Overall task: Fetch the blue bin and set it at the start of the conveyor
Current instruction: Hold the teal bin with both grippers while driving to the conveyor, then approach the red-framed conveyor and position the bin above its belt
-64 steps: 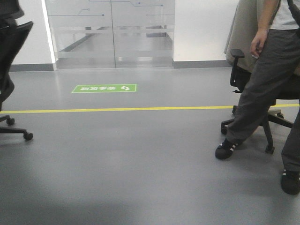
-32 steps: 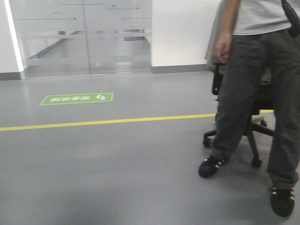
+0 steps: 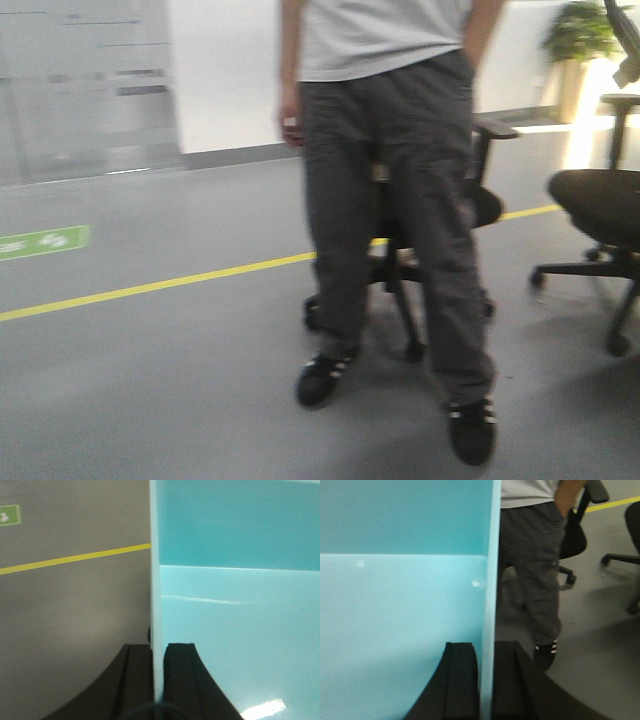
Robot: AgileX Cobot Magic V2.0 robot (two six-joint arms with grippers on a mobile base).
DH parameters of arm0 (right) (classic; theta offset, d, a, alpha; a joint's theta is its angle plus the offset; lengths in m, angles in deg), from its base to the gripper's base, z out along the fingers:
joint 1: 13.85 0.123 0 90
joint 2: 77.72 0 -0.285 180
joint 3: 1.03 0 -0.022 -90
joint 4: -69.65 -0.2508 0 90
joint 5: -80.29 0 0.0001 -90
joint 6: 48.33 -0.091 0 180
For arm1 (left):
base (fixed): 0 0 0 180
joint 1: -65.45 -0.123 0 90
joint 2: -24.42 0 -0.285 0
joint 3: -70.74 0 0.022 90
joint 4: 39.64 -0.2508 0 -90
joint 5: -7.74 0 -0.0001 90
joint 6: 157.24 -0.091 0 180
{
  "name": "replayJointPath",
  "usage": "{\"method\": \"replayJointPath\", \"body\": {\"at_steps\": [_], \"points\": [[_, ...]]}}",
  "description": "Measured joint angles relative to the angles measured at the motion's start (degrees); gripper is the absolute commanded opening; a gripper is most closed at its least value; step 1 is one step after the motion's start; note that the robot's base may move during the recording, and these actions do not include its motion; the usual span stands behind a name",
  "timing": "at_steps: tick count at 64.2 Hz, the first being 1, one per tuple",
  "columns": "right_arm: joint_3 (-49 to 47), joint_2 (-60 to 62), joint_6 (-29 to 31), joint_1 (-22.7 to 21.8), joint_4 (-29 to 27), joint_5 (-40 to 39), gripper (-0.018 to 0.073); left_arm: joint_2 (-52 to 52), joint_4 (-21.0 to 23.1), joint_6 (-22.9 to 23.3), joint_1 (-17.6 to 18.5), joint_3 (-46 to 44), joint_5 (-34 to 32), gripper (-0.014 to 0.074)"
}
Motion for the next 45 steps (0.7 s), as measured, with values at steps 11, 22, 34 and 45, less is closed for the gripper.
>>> {"method": "replayJointPath", "body": {"at_steps": [11,22,34,45], "points": [[0.00,0.00,0.00,0.00,0.00,0.00,-0.0160,0.00,0.00,0.00,0.00,0.00,0.00,-0.0111],[0.00,0.00,0.00,0.00,0.00,0.00,-0.0160,0.00,0.00,0.00,0.00,0.00,-0.11,-0.0111],[0.00,0.00,0.00,0.00,0.00,0.00,-0.0160,0.00,0.00,0.00,0.00,0.00,-0.11,-0.0111],[0.00,0.00,0.00,0.00,0.00,0.00,-0.0160,0.00,0.00,0.00,0.00,0.00,-0.11,-0.0111]]}}
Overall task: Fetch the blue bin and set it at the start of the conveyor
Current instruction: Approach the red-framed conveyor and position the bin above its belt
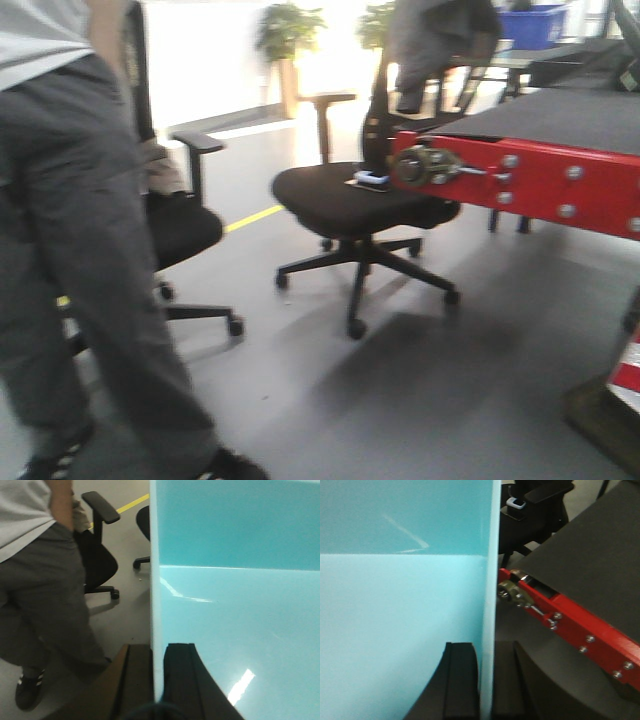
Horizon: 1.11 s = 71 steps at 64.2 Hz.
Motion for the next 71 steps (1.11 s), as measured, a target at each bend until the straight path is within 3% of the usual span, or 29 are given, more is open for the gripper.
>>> {"method": "replayJointPath", "body": {"at_steps": [71], "points": [[0.00,0.00,0.00,0.00,0.00,0.46,-0.0160,0.00,0.12,0.00,0.00,0.00,-0.11,-0.0111]]}}
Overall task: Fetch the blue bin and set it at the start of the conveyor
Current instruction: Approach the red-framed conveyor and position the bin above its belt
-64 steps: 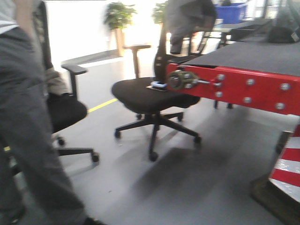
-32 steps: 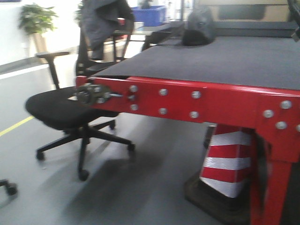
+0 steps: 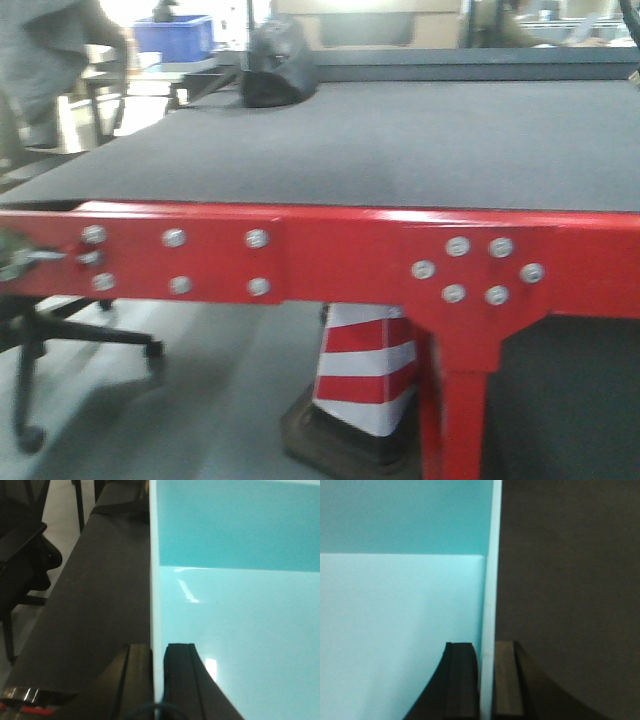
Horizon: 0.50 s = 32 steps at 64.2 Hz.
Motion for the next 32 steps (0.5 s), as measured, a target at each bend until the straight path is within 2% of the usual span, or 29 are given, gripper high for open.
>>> {"method": "replayJointPath", "body": {"at_steps": [32], "points": [[0.00,0.00,0.00,0.00,0.00,0.00,-0.0160,0.00,0.00,0.00,0.00,0.00,0.00,-0.0111]]}}
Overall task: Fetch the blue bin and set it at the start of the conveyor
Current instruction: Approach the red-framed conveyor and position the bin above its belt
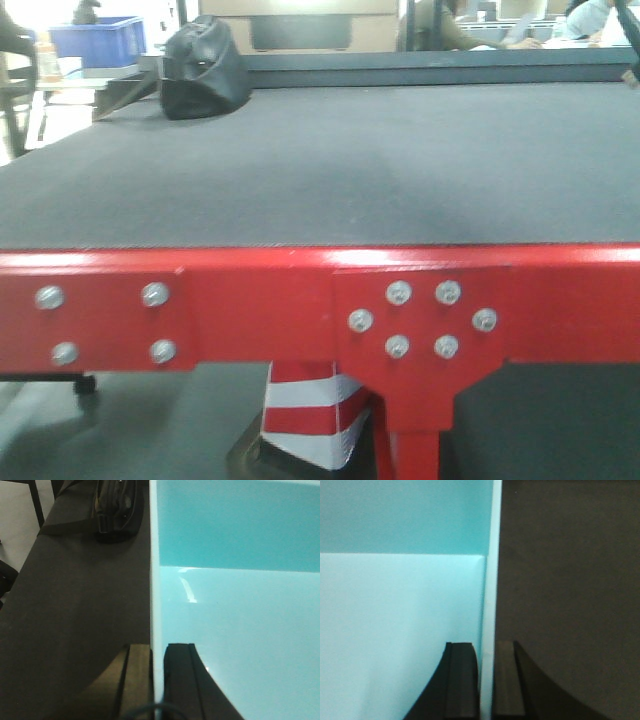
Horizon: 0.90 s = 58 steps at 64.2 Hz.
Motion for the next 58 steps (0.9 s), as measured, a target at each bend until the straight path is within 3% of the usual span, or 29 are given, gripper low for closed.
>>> {"method": "replayJointPath", "body": {"at_steps": [58], "points": [[0.00,0.00,0.00,0.00,0.00,0.00,-0.0160,0.00,0.00,0.00,0.00,0.00,0.00,-0.0111]]}}
